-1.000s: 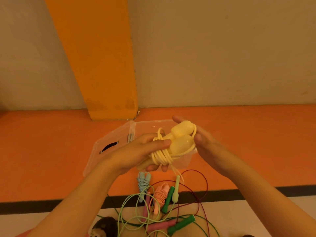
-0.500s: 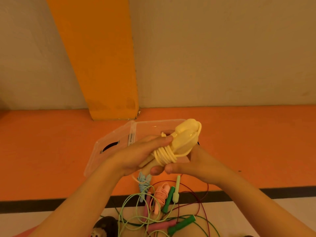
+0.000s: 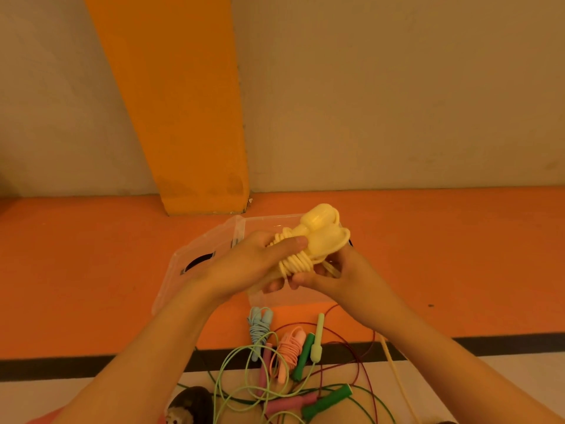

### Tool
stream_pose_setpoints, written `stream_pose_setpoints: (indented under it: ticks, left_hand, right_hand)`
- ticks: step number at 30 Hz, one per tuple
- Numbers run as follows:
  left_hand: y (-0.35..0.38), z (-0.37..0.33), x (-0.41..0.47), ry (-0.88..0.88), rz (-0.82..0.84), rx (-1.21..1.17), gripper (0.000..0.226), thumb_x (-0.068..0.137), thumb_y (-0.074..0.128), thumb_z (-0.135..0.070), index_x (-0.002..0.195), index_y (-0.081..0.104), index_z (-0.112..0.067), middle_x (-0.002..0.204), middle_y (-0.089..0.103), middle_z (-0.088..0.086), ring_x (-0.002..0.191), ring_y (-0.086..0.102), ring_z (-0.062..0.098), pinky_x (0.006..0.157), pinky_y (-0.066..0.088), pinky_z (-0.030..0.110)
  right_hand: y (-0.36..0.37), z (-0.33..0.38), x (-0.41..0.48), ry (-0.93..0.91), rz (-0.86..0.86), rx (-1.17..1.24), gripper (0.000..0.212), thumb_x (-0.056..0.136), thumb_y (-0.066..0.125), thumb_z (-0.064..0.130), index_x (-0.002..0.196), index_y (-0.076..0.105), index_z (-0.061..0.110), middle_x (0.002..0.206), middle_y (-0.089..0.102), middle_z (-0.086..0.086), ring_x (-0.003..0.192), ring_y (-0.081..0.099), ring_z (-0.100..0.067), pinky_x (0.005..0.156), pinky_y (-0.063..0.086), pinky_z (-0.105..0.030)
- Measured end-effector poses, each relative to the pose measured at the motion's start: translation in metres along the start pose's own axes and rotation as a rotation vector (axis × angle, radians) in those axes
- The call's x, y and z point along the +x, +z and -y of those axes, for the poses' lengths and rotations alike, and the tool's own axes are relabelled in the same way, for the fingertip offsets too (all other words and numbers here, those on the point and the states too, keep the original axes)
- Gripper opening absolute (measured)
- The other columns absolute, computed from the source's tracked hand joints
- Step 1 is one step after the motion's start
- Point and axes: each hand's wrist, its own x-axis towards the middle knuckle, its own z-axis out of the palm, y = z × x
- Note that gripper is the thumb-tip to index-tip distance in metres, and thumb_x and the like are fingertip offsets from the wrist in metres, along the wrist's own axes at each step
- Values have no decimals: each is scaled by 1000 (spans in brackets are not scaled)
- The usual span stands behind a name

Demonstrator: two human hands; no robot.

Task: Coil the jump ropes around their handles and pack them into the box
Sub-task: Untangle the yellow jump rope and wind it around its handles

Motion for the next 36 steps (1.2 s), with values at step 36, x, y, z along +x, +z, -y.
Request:
stream_pose_setpoints:
  ticks: [36]
  left_hand:
    - [25, 26, 14, -119, 109, 423, 38, 85, 62, -48, 110, 61, -19, 67, 56, 3, 44, 48, 8, 46, 39, 22]
  right_hand:
    - [-32, -1, 6, -182, 45, -597, 7, 84, 69, 16, 90, 72, 15, 86, 63, 2, 80, 46, -4, 72, 32, -18]
